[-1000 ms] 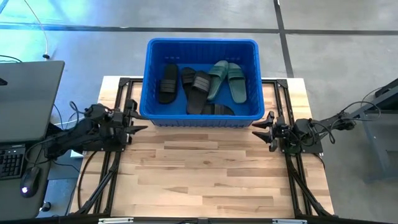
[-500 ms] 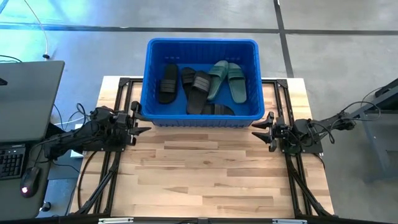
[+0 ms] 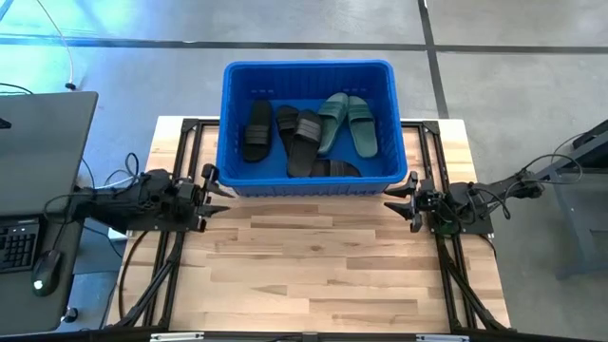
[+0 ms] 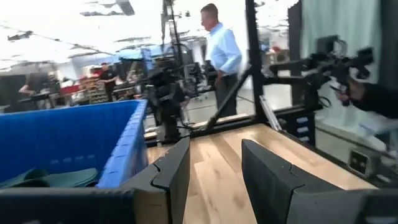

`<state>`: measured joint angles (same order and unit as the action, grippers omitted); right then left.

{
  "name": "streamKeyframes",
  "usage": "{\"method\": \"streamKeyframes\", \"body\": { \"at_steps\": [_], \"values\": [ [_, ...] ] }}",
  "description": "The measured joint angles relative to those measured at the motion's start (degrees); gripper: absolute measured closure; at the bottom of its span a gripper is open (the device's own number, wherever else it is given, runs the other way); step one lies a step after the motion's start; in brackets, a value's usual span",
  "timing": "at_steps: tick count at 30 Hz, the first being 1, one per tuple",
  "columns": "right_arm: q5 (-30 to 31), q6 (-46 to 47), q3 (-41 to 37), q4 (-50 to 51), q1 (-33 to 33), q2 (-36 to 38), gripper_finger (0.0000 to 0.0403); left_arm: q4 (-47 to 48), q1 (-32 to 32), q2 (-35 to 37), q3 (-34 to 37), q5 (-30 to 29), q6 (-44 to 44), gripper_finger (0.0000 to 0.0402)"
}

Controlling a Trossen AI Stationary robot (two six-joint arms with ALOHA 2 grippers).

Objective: Pick and place slides into bin
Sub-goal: Return to Home Position

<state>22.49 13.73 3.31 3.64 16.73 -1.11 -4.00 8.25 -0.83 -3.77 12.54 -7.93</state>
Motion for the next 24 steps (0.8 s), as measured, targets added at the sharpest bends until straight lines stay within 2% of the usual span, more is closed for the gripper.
{"method": "streamKeyframes", "body": {
  "at_steps": [6, 11, 16, 24],
  "values": [
    [1.1, 1.4, 0.0, 0.1, 0.0, -0.4, 0.0224, -3.2, -7.0, -0.3, 0.0, -1.4, -4.2, 0.0273],
    [0.9, 1.4, 0.0, -0.8, 0.0, -0.4, 0.0224, -1.3, -10.9, -0.3, 0.0, -6.4, 0.8, 0.0273],
    [0.9, 1.3, 0.0, -0.9, 0.0, -0.4, 0.0224, 3.4, -11.9, -0.2, -0.6, -10.5, 5.9, 0.0273],
    [1.0, 1.3, 0.0, -1.1, 0.0, -0.4, 0.0224, 4.5, -11.8, -0.5, -0.6, -12.0, 5.7, 0.0273]
  ]
}}
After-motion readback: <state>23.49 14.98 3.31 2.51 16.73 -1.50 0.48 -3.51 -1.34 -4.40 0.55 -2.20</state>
